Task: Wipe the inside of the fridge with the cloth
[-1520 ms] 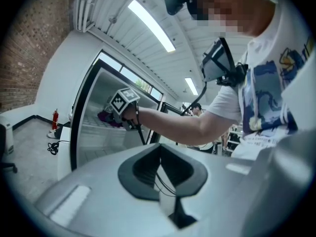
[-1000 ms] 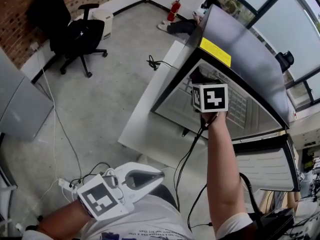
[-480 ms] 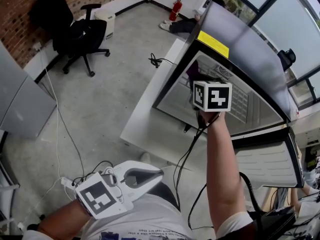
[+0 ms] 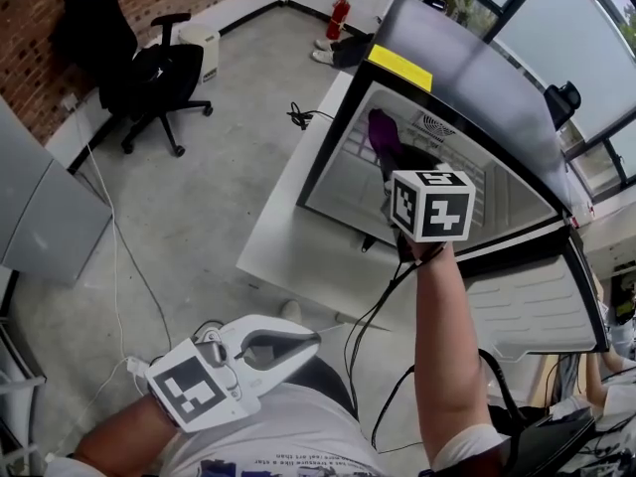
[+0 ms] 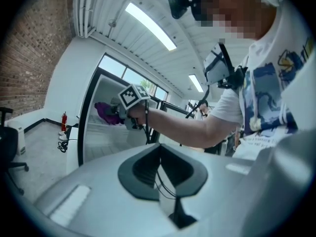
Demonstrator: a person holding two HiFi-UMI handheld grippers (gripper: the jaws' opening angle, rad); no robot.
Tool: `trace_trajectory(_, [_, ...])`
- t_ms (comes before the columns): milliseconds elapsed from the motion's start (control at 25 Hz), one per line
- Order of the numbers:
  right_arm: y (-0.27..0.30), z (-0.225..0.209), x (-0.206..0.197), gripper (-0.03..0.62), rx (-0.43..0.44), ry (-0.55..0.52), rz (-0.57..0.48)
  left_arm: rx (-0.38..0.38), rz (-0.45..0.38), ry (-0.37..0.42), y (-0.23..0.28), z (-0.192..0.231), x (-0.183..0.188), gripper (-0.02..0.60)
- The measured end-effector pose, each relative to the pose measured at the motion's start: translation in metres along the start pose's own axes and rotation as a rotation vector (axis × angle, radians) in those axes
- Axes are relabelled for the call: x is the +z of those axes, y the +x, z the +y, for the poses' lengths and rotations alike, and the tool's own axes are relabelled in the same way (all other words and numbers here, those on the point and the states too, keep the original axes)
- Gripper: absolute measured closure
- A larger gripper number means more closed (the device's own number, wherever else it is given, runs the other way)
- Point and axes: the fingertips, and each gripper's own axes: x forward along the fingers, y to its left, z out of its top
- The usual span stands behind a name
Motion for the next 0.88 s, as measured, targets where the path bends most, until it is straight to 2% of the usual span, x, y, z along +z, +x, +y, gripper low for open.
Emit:
trace_trajectory(240, [-0.037, -0.006, -0.017, 0.52, -0.022, 0.015, -0.005, -0.027, 0.007, 0.024, 0.004, -0.01, -0.001, 0.577])
trace_trajectory(440, [-0.064, -0.013, -0.048, 0.52, -0.044, 0.049, 0.013, -0.063, 0.009, 0.033, 0.01, -0.02, -0.003, 0.577])
trace_trajectory(880, [-0.077, -0.034, -0.136, 0.52, -0.108, 0.131, 0.153, -0.126, 0.044, 0.033, 0.019, -0.029, -0.006, 0.577])
